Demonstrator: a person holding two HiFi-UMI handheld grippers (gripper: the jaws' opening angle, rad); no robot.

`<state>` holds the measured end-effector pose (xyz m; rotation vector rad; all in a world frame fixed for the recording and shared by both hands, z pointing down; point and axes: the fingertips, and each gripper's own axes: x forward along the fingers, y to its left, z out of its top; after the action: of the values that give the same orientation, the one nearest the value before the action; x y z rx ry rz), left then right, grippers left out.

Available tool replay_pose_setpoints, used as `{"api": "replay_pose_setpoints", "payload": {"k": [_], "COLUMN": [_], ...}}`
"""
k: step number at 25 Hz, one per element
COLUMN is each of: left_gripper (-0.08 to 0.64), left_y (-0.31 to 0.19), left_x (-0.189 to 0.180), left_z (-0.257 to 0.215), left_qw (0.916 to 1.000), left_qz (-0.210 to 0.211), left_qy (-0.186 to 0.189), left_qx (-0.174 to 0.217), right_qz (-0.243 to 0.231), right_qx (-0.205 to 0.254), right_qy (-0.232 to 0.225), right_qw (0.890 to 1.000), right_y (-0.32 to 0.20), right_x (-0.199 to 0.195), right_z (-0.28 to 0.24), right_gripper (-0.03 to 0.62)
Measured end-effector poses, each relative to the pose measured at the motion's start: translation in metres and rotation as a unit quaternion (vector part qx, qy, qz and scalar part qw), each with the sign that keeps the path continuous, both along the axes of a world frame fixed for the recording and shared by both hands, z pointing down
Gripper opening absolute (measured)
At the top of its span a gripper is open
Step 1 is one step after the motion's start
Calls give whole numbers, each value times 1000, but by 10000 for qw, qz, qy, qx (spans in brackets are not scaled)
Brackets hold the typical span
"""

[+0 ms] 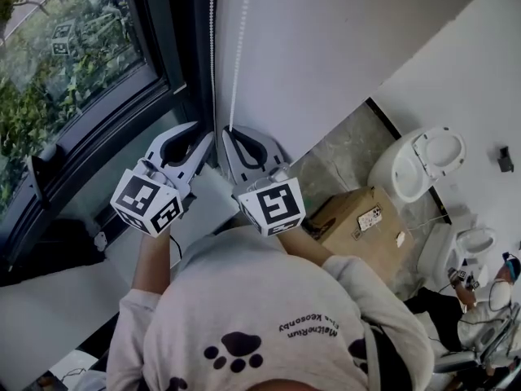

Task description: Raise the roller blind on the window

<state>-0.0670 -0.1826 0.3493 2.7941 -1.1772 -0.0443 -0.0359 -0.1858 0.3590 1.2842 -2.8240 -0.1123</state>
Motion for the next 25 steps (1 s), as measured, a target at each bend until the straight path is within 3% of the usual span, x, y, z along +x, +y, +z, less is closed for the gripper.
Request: {"api": "replay_pose_setpoints", "payload": {"k": [3, 8, 13, 19, 25], "left_gripper": [87, 87, 87, 70, 20], "left_y": [1, 9, 10, 6, 2], "left_x": [8, 23, 32, 37, 40], "left_z": [-34, -96, -146, -180, -187], "left_qw": [9994, 9961, 9905, 9861, 9855], "left_qz": [168, 428, 480, 453, 487], "left_qy": [-143, -15, -189, -386, -523], "left_qx": [257, 776, 1275, 1551, 1536], "right_qz": [-17, -72, -108, -136, -160], "right_qx": [36, 97, 76, 147, 191], "right_qy": [38, 78, 82, 169, 253], "right_qw": [10000, 9999, 9999, 9997, 9994], "right_y": [1, 5, 9, 11, 12], "right_x": [-3, -8, -10, -12, -14], "right_z": [-1, -2, -3, -3, -2], "right_gripper": [12, 12, 12, 12, 12]}}
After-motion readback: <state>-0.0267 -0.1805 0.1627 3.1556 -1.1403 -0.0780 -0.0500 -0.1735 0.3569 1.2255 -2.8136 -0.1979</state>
